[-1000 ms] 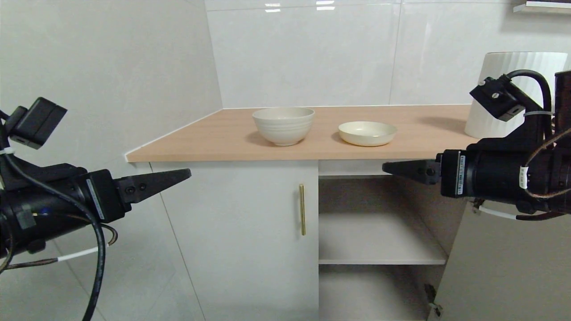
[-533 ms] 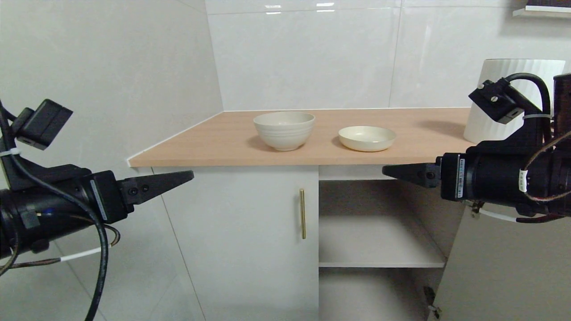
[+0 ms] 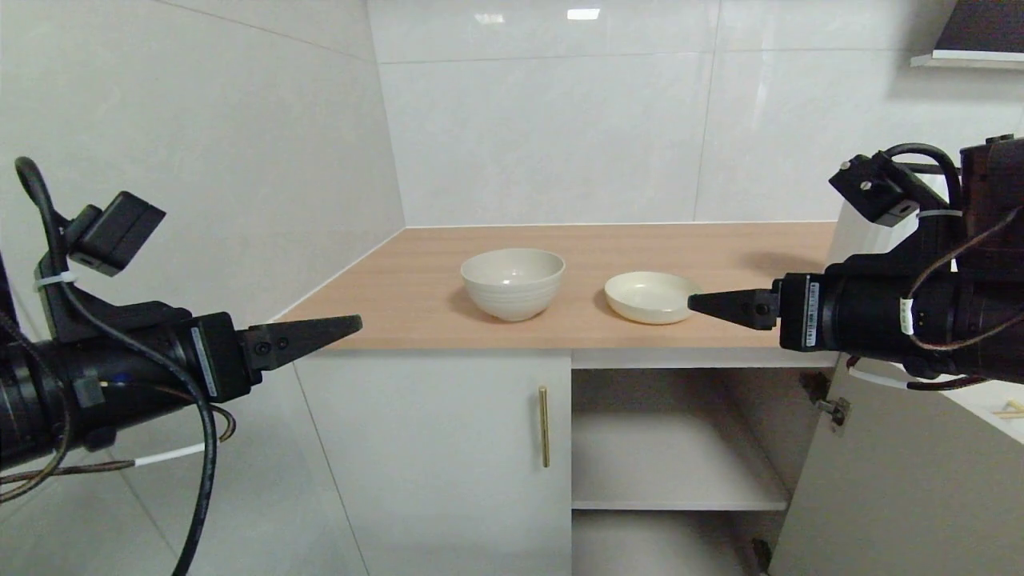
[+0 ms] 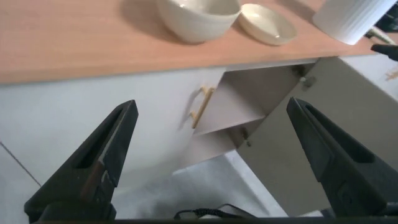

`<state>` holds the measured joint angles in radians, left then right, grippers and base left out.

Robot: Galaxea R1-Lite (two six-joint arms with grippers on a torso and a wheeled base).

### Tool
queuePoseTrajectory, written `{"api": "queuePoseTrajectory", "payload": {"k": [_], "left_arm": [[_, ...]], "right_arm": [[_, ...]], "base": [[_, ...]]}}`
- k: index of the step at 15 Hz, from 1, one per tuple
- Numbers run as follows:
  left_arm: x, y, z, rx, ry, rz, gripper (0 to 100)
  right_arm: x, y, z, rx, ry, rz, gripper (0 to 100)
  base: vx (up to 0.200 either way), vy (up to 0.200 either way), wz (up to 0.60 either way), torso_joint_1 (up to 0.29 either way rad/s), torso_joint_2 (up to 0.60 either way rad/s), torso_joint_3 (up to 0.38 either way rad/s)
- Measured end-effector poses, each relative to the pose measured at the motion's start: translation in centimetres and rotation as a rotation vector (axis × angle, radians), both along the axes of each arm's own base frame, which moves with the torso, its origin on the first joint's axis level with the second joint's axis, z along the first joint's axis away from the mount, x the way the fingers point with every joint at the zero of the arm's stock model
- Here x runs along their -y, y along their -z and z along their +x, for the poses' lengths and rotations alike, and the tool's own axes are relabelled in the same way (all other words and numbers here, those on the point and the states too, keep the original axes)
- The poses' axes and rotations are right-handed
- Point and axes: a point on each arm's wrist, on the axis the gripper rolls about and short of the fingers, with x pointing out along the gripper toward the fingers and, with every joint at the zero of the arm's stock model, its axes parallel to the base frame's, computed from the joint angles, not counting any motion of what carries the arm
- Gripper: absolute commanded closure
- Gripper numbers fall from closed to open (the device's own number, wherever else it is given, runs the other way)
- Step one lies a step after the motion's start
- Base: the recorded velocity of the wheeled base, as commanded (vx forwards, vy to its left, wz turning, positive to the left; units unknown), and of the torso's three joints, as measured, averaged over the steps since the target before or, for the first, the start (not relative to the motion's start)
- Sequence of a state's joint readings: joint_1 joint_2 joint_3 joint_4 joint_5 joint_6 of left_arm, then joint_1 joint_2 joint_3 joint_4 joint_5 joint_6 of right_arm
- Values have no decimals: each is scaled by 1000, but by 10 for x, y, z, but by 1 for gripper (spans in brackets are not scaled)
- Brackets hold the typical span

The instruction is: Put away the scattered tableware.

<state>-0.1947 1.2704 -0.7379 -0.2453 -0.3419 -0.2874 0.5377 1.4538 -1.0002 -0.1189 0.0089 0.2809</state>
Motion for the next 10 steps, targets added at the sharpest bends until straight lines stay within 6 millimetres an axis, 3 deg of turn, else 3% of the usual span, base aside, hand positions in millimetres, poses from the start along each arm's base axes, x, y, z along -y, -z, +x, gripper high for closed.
{"api": "queuePoseTrajectory", "payload": {"k": [5, 10], "left_arm": [[2, 0, 12, -16, -6, 3, 0], [11, -28, 48, -126, -19, -18, 0]], "right_arm": [[-1, 0, 10, 33, 19, 19, 0], [2, 5, 52, 22, 104, 10, 0]], "base": [[0, 0, 0, 171, -416, -247], [0, 0, 0, 18, -43, -21]]}}
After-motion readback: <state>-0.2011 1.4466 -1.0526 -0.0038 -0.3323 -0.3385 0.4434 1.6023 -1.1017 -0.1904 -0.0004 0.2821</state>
